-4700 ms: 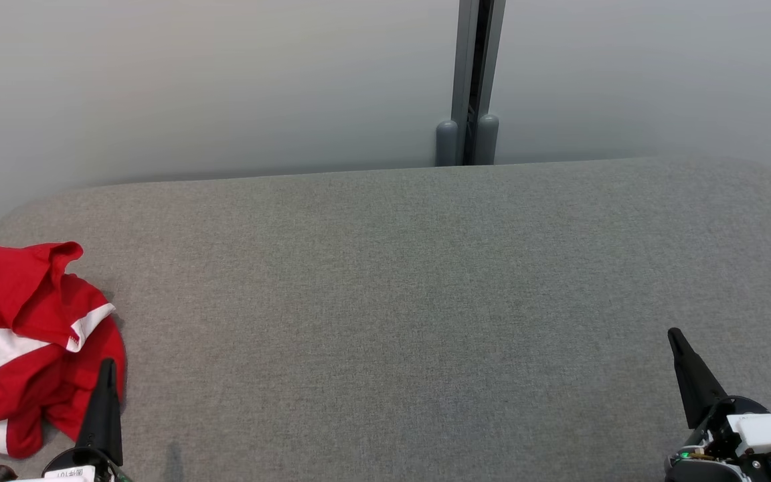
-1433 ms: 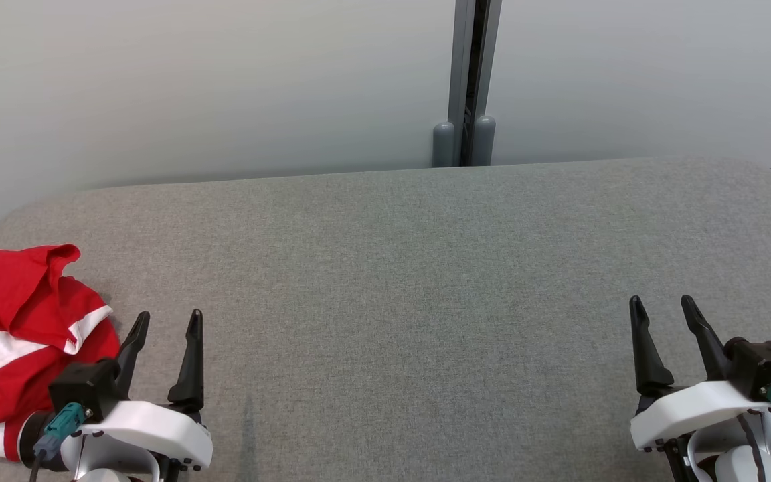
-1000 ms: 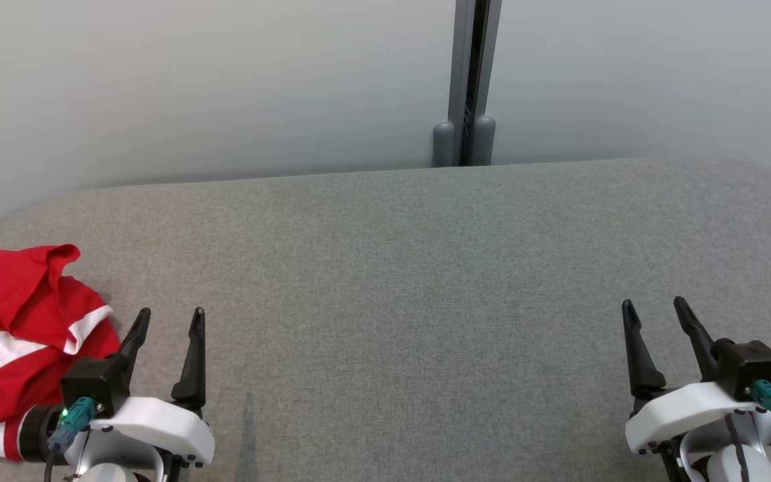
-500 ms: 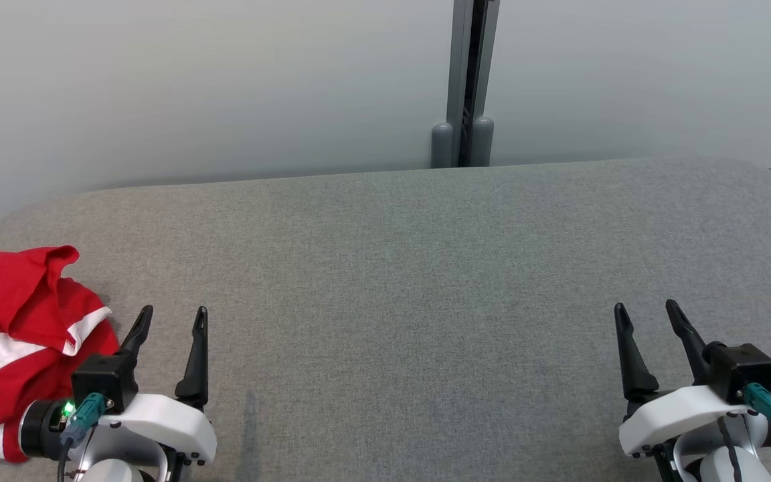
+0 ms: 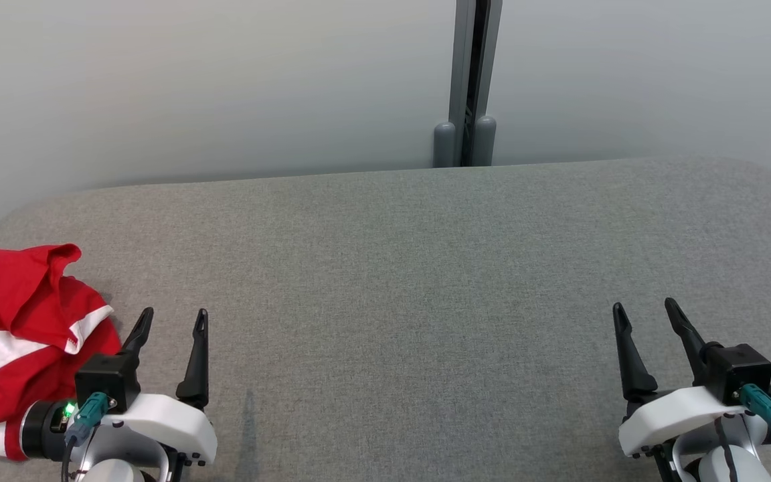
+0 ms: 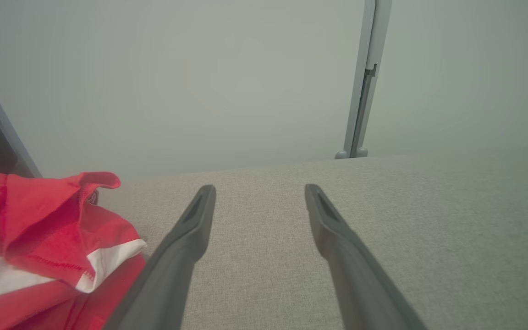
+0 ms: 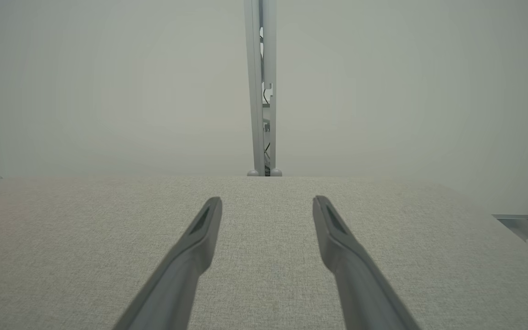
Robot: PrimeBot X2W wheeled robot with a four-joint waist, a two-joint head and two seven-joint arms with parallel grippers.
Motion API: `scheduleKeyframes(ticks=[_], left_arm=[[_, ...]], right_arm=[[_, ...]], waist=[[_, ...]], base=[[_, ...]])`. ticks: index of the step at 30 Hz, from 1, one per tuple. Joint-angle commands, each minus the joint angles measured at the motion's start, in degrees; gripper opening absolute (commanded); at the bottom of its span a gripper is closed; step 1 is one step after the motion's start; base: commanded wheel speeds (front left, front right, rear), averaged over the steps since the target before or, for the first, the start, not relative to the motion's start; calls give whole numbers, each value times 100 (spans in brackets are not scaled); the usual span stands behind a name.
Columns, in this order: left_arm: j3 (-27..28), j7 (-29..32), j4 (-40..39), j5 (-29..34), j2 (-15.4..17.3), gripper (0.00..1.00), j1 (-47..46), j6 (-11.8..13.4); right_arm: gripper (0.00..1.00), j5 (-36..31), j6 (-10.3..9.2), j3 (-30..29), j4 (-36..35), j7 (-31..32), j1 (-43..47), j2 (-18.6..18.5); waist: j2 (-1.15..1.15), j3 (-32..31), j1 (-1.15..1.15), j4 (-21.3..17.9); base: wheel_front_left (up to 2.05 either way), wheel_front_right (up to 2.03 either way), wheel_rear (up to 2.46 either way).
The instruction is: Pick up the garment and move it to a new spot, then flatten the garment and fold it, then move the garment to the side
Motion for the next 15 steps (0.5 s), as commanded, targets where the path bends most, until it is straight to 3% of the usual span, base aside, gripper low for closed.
scheduleKeyframes(ticks=[1,9,15], left_arm=[[23,-26,8,-29,18,100,-125,-5],[-9,-24,20,-125,-1,100,-145,-15],[16,-72,19,-210,-16,100,-233,35]], right_arm=[[100,25,11,-3,22,-18,-58,-39],[100,81,11,-38,24,-40,-30,-34],[100,118,11,92,-76,-61,-62,-23]], waist=[[0,-1,0,4],[0,-11,0,51],[0,18,0,451]], base=[[0,0,0],[0,0,0],[0,0,0]])
